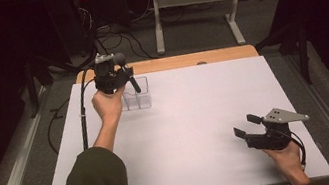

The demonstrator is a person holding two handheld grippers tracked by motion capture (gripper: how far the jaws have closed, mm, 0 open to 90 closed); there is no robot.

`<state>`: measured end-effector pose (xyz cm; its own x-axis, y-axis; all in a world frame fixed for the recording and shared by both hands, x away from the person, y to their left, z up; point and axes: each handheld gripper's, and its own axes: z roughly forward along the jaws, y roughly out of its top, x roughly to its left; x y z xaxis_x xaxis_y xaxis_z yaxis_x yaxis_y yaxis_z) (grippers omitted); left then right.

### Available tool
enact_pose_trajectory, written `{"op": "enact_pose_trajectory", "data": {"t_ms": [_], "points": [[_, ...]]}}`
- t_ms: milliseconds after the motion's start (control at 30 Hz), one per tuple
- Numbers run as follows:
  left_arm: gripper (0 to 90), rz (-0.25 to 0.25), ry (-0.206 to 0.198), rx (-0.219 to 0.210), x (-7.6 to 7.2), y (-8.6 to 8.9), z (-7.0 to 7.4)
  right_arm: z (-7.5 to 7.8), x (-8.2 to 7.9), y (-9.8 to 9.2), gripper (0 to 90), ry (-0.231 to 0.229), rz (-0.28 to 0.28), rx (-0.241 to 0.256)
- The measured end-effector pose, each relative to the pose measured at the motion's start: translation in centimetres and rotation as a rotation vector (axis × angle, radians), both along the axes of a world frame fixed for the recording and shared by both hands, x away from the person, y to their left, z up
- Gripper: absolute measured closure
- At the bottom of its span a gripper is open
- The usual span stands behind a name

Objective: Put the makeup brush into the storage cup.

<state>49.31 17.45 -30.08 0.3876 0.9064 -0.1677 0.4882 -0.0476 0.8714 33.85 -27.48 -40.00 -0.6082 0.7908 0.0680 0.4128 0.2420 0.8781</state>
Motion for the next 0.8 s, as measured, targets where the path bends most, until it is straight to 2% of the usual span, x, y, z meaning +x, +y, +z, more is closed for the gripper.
{"op": "enact_pose_trajectory", "data": {"t_ms": [300,567,600,633,667,733,800], "points": [[69.7,-0.007,0.017,0.028,0.5,-0.7,-0.7,0.0,0.0,0.0,28.7,0.006,0.0,0.004],[69.2,-0.001,0.043,0.034,0.8,-0.9,-1.1,0.0,0.0,0.0,28.7,0.01,0.0,0.005],[66.2,0.008,0.055,0.03,0.8,-0.9,-1.1,0.0,0.0,0.0,28.7,0.007,0.003,0.002],[59.5,0.012,0.063,0.018,0.8,-0.8,-1.1,0.0,0.0,0.1,28.8,0.005,0.005,-0.001],[52.7,0.011,0.069,0.002,0.9,-0.7,-1.0,0.0,0.0,0.1,28.8,0.006,0.005,-0.002],[46.0,-0.005,0.081,-0.022,0.8,-0.5,-0.9,-0.1,0.0,0.1,28.9,0.007,0.005,-0.002],[41.4,-0.008,0.087,-0.008,0.7,-0.5,-0.8,-0.1,0.0,0.1,28.9,0.008,0.005,-0.004]]}}
